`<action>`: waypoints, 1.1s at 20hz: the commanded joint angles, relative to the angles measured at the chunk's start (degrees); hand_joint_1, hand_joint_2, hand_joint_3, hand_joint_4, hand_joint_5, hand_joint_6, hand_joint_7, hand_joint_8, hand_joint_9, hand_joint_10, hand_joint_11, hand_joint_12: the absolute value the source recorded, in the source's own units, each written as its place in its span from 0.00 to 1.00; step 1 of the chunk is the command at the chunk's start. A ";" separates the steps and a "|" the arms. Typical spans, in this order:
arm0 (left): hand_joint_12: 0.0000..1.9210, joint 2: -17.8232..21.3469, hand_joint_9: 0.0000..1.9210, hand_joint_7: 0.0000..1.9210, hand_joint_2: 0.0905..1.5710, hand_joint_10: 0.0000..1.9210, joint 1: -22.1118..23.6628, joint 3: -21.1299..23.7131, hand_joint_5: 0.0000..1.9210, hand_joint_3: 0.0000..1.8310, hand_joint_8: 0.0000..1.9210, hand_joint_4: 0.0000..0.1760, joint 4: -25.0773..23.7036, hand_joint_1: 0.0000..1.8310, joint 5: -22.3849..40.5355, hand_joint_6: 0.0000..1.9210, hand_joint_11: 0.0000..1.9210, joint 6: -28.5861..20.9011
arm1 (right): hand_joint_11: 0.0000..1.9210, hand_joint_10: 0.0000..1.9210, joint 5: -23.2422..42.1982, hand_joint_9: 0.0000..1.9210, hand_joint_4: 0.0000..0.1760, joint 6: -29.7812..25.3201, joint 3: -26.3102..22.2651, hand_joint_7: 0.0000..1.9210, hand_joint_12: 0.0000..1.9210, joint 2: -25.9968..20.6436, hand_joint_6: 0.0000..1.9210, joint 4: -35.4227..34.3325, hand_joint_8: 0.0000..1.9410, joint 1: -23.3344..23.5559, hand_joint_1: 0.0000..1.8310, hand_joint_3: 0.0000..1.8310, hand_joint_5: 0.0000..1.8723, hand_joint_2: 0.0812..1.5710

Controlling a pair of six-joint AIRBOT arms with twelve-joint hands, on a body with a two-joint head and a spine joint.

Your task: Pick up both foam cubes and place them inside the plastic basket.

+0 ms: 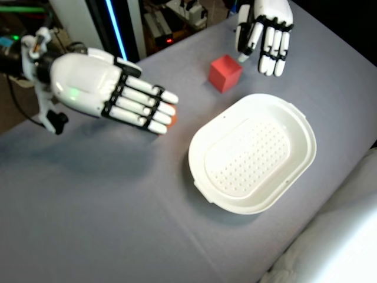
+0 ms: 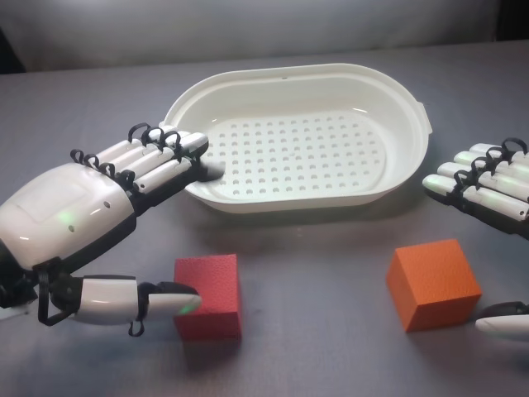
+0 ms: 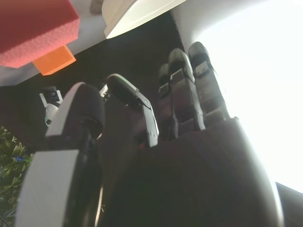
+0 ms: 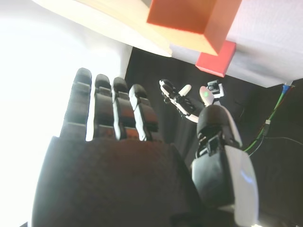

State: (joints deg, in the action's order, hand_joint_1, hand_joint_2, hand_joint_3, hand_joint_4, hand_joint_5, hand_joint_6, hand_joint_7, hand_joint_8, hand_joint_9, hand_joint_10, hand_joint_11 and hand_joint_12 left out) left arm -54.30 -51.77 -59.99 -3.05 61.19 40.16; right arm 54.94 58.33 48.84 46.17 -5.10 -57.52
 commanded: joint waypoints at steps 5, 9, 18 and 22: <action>0.00 -0.71 0.00 0.00 0.60 0.00 0.47 -0.24 0.00 0.00 0.00 0.29 -1.08 0.31 4.57 0.00 0.00 -1.15 | 0.00 0.00 5.02 0.00 0.00 -0.31 0.70 0.00 0.00 0.76 0.00 0.02 0.00 0.28 0.29 0.01 0.00 0.66; 0.00 -2.36 0.00 0.00 0.57 0.00 0.55 -1.12 0.00 0.00 0.00 0.27 -2.20 0.33 1.43 0.00 0.00 -2.44 | 0.00 0.00 1.17 0.00 0.00 -0.32 2.89 0.00 0.00 3.73 0.00 -0.51 0.00 1.93 0.33 0.00 0.00 0.63; 0.61 -7.30 0.17 0.15 0.59 0.04 0.80 -4.58 0.09 0.00 0.01 0.00 -3.19 0.51 -4.24 0.02 0.00 -5.57 | 0.00 0.00 -7.12 0.00 0.00 -0.32 8.81 0.00 0.00 10.59 0.00 -2.20 0.00 5.53 0.34 0.01 0.00 0.65; 0.85 -7.87 0.52 0.49 0.71 0.67 0.85 -5.23 0.46 0.00 0.65 0.00 -3.16 0.68 -4.01 0.47 0.50 -6.43 | 0.25 0.38 -7.97 0.47 0.00 -1.18 9.88 0.50 0.80 11.39 0.44 -2.72 0.49 5.54 0.65 0.02 0.41 0.72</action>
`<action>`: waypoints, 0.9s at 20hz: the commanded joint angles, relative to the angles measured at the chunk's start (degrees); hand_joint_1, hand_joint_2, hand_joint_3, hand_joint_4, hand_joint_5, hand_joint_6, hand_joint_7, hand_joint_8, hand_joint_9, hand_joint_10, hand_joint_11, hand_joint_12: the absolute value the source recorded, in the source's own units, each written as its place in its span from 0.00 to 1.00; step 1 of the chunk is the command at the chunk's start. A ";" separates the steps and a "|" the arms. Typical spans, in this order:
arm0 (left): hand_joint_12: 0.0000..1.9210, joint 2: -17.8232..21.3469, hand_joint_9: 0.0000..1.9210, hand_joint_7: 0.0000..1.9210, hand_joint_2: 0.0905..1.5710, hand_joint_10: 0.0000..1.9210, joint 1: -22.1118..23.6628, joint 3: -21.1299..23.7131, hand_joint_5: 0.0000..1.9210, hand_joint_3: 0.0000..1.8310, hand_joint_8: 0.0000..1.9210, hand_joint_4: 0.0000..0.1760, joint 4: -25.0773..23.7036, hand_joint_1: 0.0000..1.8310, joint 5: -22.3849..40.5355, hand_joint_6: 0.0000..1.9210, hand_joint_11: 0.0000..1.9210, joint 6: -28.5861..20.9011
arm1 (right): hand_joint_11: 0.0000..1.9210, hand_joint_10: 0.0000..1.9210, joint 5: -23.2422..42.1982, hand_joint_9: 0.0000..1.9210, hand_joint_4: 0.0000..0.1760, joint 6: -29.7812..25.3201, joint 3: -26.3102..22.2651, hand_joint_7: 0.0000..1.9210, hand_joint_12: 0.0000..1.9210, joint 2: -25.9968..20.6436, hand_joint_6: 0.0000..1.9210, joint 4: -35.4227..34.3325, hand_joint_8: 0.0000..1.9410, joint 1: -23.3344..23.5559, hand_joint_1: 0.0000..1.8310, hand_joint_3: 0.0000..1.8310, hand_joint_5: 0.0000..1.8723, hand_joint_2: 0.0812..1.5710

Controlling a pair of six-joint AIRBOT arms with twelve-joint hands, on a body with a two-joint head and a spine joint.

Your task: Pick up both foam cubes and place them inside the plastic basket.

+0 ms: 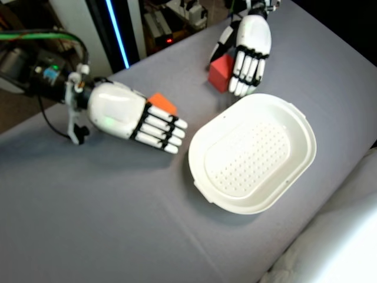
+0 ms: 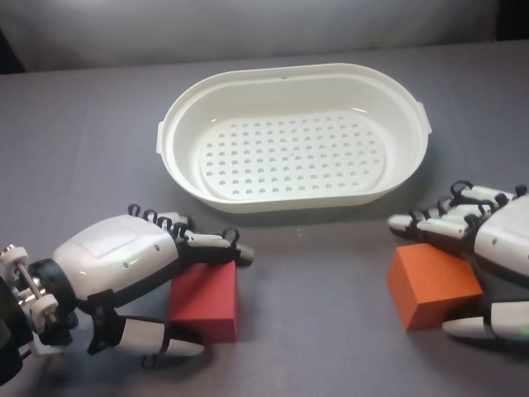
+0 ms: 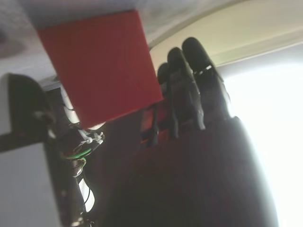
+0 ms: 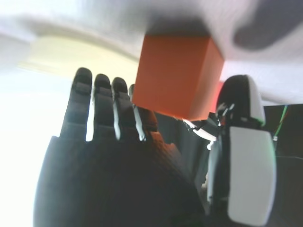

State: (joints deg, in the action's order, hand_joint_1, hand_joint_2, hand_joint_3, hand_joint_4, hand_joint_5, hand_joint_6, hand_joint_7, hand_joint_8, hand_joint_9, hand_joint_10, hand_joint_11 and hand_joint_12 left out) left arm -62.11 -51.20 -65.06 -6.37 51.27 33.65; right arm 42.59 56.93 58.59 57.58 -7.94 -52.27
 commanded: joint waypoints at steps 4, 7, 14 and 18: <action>0.92 0.82 0.46 0.43 0.75 0.78 0.71 0.00 0.42 0.00 0.76 0.00 0.25 0.66 8.14 0.57 0.46 0.23 | 0.38 0.77 6.13 0.46 0.00 0.22 -0.25 0.44 0.88 -0.45 0.59 0.24 0.63 0.32 0.74 0.00 0.38 0.74; 0.93 1.75 0.42 0.42 0.76 0.74 1.79 0.37 0.40 0.00 0.73 0.00 0.76 0.64 10.72 0.64 0.38 1.16 | 0.43 0.79 10.18 0.46 0.00 -0.36 -1.69 0.42 0.88 -2.87 0.61 0.93 0.66 0.93 0.74 0.00 0.36 0.75; 0.94 0.93 0.44 0.40 0.75 0.84 10.66 -3.80 0.41 0.00 0.74 0.00 4.02 0.73 10.84 0.52 0.43 5.08 | 0.35 0.78 12.95 0.42 0.00 -1.01 2.47 0.40 0.81 -1.40 0.68 1.28 0.69 10.30 0.73 0.00 0.32 0.77; 0.79 -2.84 0.43 0.43 0.75 0.75 16.14 -9.24 0.35 0.00 0.65 0.00 6.41 0.74 6.28 0.63 0.40 5.34 | 0.44 0.86 9.60 0.44 0.00 -1.01 8.53 0.40 0.96 3.63 0.67 -0.74 0.80 15.93 0.67 0.00 0.33 0.80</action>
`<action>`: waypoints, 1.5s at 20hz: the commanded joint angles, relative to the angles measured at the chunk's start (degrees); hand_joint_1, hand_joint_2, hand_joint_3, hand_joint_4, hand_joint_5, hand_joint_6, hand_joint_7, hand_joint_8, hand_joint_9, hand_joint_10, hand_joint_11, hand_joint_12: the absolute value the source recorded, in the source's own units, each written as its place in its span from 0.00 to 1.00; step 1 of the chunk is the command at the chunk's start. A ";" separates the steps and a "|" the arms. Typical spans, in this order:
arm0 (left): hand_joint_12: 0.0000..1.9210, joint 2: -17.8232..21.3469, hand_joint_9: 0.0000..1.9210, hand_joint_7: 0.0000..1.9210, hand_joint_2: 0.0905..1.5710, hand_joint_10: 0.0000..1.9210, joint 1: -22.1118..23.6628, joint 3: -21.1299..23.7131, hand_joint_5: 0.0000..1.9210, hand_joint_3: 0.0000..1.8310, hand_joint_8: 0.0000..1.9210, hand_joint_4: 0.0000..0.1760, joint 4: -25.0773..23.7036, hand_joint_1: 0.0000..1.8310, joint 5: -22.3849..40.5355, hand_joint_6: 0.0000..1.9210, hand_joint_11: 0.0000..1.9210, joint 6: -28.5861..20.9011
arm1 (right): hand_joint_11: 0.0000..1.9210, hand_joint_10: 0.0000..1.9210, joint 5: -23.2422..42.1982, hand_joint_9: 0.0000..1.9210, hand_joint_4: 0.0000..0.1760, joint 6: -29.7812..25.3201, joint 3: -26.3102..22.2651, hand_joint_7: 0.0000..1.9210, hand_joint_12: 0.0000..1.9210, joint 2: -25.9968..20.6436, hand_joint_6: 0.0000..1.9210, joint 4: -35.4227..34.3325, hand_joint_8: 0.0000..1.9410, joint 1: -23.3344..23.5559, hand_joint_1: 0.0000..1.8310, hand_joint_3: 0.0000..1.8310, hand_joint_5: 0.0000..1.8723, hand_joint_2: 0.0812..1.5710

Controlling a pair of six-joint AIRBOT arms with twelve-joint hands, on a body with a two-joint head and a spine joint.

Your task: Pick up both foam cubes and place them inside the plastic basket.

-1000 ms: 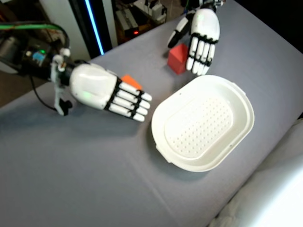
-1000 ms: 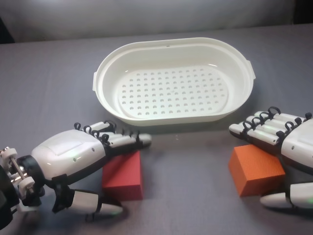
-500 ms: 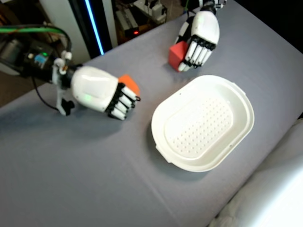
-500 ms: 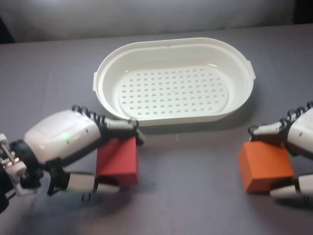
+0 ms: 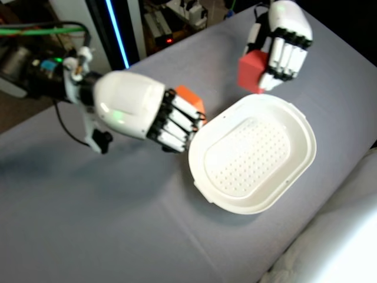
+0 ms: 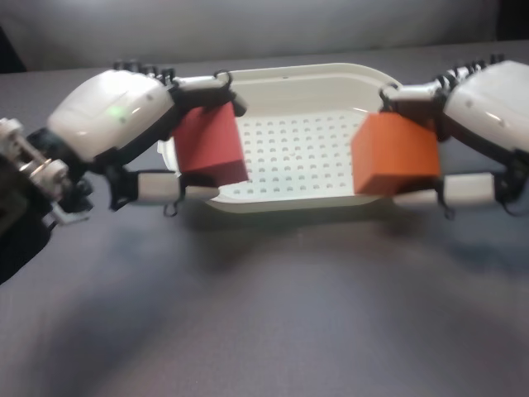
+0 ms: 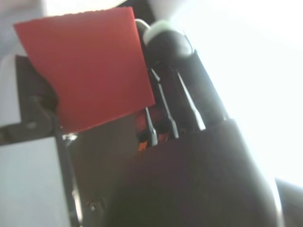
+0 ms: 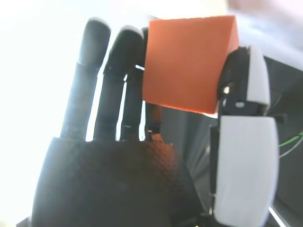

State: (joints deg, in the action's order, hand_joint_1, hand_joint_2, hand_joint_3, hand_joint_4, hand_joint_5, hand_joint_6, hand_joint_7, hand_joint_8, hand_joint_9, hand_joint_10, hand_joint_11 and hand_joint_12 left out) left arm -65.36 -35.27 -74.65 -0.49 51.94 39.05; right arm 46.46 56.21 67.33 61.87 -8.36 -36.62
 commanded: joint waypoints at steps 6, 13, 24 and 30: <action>0.97 -6.69 0.55 0.45 0.74 0.85 4.86 -9.12 0.42 0.00 0.68 0.00 5.11 0.68 -5.55 0.61 0.53 2.44 | 0.42 0.80 -3.40 0.42 0.00 -0.18 10.35 0.41 0.95 7.91 0.67 -5.09 0.80 5.38 0.65 0.00 0.33 0.80; 0.65 -8.97 0.02 0.12 0.69 0.21 5.03 -12.23 0.13 0.00 0.01 0.14 7.09 0.41 -9.94 0.05 0.00 2.91 | 0.00 0.01 -7.34 0.00 0.01 -0.18 13.58 0.00 0.07 9.90 0.00 -7.14 0.00 5.89 0.00 0.00 0.00 0.79; 0.00 -0.09 0.00 0.00 0.63 0.00 -1.09 -2.24 0.00 0.00 0.00 0.77 8.65 0.27 5.94 0.00 0.00 3.16 | 0.00 0.00 1.17 0.00 0.25 1.54 2.97 0.00 0.00 3.20 0.00 -4.82 0.00 5.39 0.00 0.00 0.00 0.72; 0.00 4.28 0.00 0.00 0.76 0.00 -12.93 5.75 0.00 0.01 0.00 0.44 13.46 0.27 29.22 0.00 0.00 -1.20 | 0.00 0.00 23.07 0.00 0.56 1.58 -9.66 0.00 0.00 -6.96 0.00 -4.97 0.00 -6.40 0.01 0.01 0.00 0.73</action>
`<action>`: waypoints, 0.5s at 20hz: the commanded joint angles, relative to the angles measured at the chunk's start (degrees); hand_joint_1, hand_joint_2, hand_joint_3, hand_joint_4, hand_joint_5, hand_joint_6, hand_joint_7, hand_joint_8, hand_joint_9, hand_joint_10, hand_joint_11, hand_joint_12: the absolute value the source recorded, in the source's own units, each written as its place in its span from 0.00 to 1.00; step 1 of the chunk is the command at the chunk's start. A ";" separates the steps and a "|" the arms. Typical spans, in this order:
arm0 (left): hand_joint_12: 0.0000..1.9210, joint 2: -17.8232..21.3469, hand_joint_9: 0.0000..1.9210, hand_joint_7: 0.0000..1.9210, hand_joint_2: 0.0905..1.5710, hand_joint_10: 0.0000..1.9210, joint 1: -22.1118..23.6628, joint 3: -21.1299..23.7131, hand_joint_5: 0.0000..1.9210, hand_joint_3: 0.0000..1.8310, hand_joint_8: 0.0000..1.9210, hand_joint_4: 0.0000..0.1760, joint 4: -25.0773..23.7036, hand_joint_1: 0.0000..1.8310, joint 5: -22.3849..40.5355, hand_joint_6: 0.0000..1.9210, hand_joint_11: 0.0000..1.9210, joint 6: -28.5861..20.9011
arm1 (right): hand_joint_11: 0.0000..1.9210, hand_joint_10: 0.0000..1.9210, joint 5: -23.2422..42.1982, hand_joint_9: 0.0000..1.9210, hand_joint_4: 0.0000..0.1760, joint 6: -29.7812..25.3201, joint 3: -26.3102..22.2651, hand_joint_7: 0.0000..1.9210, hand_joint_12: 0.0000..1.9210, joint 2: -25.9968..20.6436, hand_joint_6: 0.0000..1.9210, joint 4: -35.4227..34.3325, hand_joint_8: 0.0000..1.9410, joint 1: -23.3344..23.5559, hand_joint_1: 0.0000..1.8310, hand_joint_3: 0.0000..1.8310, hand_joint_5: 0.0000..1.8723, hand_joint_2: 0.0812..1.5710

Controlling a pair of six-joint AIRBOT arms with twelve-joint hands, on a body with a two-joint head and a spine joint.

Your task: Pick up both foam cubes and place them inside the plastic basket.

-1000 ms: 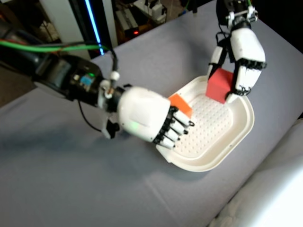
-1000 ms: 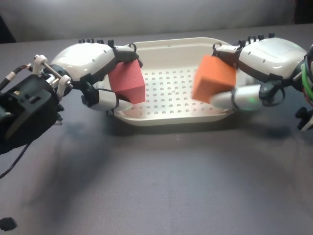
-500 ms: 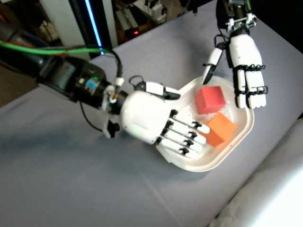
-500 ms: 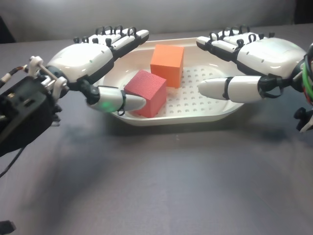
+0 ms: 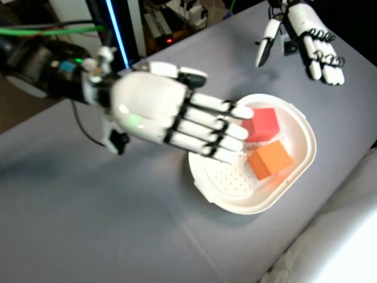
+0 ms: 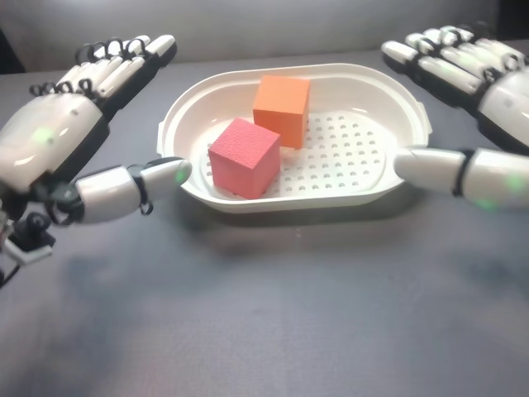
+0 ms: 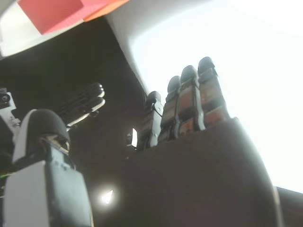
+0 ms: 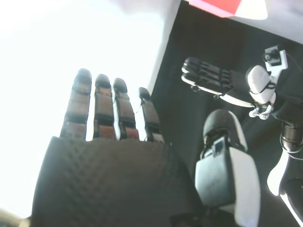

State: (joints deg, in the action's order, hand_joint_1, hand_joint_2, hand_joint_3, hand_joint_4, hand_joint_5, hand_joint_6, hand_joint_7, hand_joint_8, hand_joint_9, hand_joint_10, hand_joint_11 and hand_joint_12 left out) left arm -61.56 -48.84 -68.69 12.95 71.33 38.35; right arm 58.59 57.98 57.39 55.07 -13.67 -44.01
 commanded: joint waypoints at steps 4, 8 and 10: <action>0.00 1.39 0.00 0.00 0.82 0.00 -5.13 2.70 0.00 0.01 0.00 0.44 2.60 0.32 19.29 0.00 0.00 -2.24 | 0.00 0.00 24.25 0.00 0.66 -2.66 -3.75 0.00 0.00 -3.30 0.00 -1.06 0.00 -7.30 0.08 0.01 0.00 0.76; 0.27 3.16 0.01 0.00 0.84 0.00 -8.97 5.79 0.00 0.00 0.00 0.74 3.20 0.32 27.12 0.00 0.00 -2.52 | 0.00 0.00 33.80 0.00 0.36 -3.30 -6.39 0.00 0.00 -5.43 0.00 -1.69 0.00 -11.61 0.14 0.01 0.00 0.79; 0.28 4.20 0.00 0.00 0.82 0.00 -9.45 6.83 0.00 0.00 0.00 0.70 2.30 0.36 27.81 0.00 0.00 -2.38 | 0.00 0.00 36.01 0.00 0.44 -5.14 -6.33 0.00 0.00 -6.13 0.00 -1.11 0.00 -12.02 0.14 0.00 0.00 0.78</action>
State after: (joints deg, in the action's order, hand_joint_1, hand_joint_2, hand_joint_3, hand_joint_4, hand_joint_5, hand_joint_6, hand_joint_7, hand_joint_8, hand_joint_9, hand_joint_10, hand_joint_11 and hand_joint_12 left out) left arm -57.93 -58.50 -61.71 15.31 91.81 36.12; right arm 86.72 53.08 50.94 49.23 -15.33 -56.36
